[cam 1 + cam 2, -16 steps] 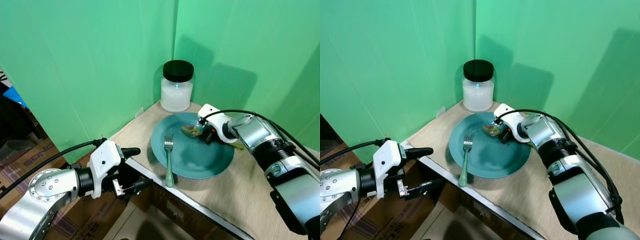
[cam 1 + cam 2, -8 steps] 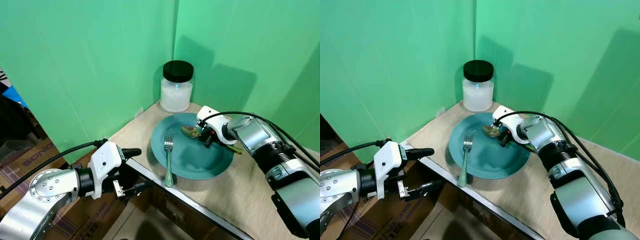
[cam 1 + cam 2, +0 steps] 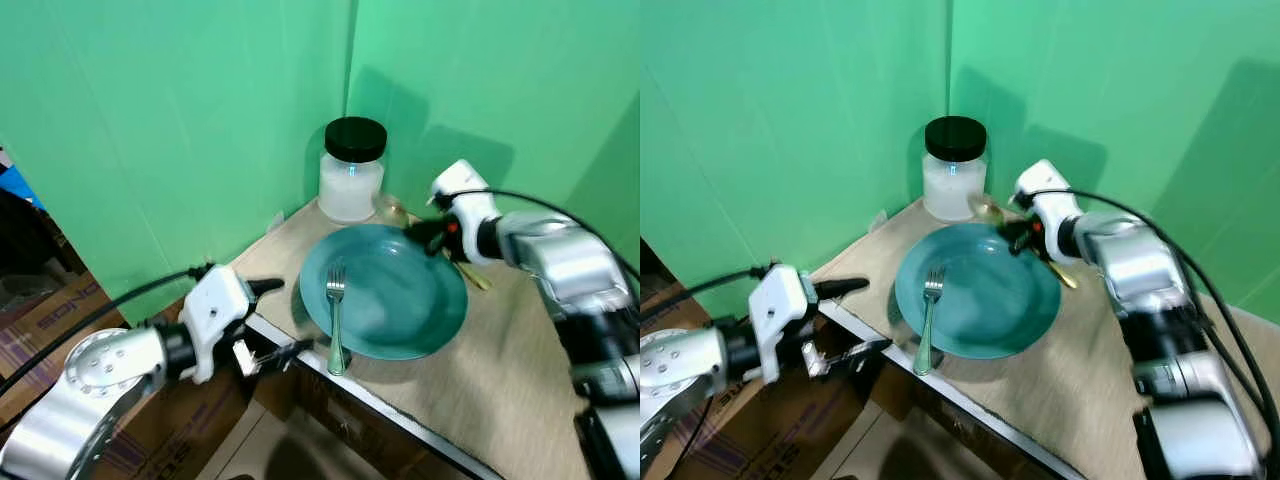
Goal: Setting the table
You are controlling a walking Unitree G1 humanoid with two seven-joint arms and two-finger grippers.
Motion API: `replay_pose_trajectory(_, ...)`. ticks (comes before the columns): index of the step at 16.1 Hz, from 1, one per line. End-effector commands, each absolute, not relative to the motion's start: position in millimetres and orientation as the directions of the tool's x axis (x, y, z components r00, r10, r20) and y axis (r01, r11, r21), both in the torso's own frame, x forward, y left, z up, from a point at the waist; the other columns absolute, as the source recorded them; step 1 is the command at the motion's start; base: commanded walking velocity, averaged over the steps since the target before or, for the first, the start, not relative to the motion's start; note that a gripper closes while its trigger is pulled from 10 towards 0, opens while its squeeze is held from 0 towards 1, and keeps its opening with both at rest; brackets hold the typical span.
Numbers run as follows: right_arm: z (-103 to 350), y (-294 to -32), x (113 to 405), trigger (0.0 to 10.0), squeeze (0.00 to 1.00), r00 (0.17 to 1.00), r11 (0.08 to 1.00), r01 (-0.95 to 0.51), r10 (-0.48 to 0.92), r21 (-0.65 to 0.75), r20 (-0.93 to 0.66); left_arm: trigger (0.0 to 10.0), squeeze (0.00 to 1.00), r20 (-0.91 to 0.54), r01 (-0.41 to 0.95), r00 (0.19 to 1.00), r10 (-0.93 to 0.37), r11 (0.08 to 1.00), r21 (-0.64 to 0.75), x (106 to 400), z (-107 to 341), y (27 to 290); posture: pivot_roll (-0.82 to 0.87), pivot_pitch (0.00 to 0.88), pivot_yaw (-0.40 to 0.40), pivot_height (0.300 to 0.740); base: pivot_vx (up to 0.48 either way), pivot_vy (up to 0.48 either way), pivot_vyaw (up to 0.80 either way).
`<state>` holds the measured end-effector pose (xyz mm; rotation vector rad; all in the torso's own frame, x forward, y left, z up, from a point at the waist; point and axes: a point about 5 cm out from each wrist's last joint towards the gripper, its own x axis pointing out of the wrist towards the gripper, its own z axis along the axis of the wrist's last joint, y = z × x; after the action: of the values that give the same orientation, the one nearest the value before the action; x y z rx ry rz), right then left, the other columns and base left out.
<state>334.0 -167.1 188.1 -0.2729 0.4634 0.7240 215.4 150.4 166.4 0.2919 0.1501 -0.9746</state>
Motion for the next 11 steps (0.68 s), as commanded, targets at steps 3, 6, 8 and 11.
replay_pose_trajectory(3,207,-165,309,0.0,0.0,0.761,0.803,-0.595,0.552,-0.027,-0.34,10.0,0.0,-0.205,0.728,0.685,-0.699,0.65,0.217,224,176,149,-0.07,0.0,-0.013,0.74,0.0,0.0,0.0)
replay_pose_trajectory(6,215,-171,284,3.8,0.0,0.881,0.892,-0.449,0.432,-0.05,-0.194,10.0,0.0,-0.14,0.575,0.818,-0.558,0.785,0.23,232,179,151,-0.09,0.0,0.009,0.74,0.0,0.0,0.0)
replay_pose_trajectory(8,219,-169,272,10.0,0.0,0.921,0.921,-0.387,0.384,-0.035,-0.07,10.0,0.0,-0.11,0.511,0.859,-0.501,0.822,0.25,235,179,149,-0.1,0.0,0.018,0.74,0.0,0.0,0.0)
replay_pose_trajectory(11,219,-159,257,10.0,0.0,0.964,0.959,-0.265,0.263,0.103,0.032,10.0,0.0,-0.053,0.388,0.921,-0.386,0.898,0.207,240,184,144,-0.1,0.006,0.022,0.74,0.0,0.0,0.0)
